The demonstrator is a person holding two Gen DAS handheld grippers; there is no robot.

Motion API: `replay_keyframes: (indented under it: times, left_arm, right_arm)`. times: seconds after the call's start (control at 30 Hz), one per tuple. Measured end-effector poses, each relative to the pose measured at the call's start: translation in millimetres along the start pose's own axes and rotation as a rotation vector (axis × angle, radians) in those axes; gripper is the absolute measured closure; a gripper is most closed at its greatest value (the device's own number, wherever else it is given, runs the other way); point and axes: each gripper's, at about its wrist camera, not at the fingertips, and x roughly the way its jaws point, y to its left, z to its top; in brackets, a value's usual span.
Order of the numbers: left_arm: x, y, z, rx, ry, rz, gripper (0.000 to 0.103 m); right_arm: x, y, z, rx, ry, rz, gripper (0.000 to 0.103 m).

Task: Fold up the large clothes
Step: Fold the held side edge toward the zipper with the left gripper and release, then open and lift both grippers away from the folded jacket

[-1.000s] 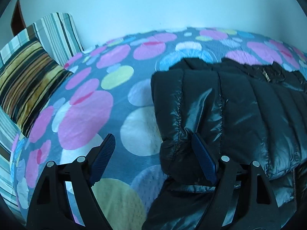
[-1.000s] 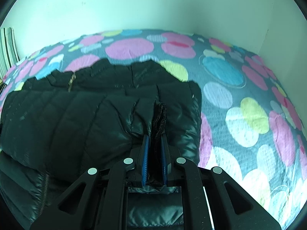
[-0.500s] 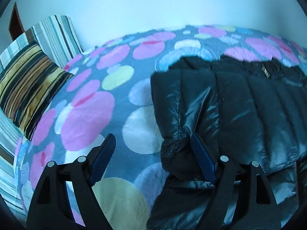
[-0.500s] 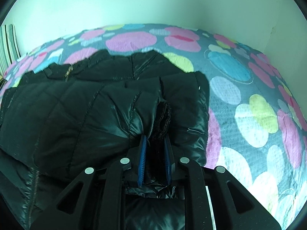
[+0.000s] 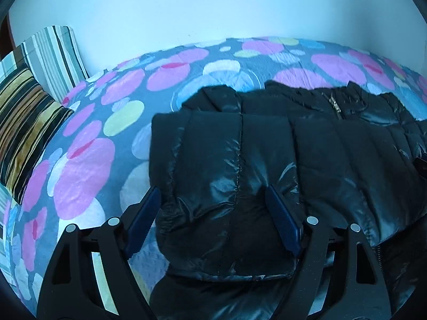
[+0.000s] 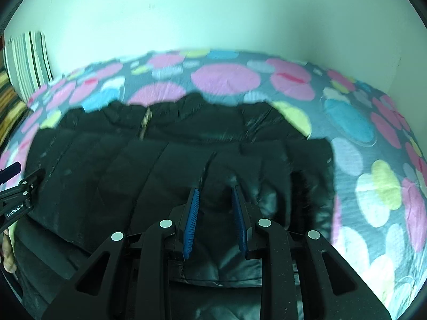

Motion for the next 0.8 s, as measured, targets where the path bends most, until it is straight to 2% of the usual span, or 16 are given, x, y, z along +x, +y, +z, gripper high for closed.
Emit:
replay_keyframes:
  times: [0.13,0.3,0.43,0.47,0.57,0.67,0.8]
  left_arm:
    - [13.6,-2.2,-3.6,-0.003,0.035,-0.012,0.021]
    - [14.6,-2.7,-4.3,-0.003,0.034,-0.011,0.021]
    - [-16.3,-1.7,1.7,-0.006,-0.019,0.025,0.022]
    - [-28.7,-2.3,3.0,-0.014,-0.055,0.015,0.022]
    - [-42.5,-10.7,7.8,-0.010,-0.092,-0.040,0.022]
    - [-37.1,-27.3,8.0,0.035,-0.070,-0.075,0.022]
    - [-11.5,-45.6,-1.5,0.091,0.014,-0.089,0.022]
  right_arm:
    - [21.8,-0.6,-8.6,0.015,0.051,0.010,0.076]
    - [27.9,-1.2,-13.5,0.023,0.049,0.020,0.075]
    - [13.6,0.5,-7.2,0.021,0.030,0.004,0.075]
    - [7.9,0.6,-5.0,0.022,0.023,0.002,0.075]
    - [-10.6,4.0,-1.8,0.032,-0.021,0.026,0.071]
    - [-13.2,18.0,-1.9,0.000,-0.018,0.053,0.068]
    - [-0.9,25.2,-8.6,-0.024,0.012,0.039,0.065]
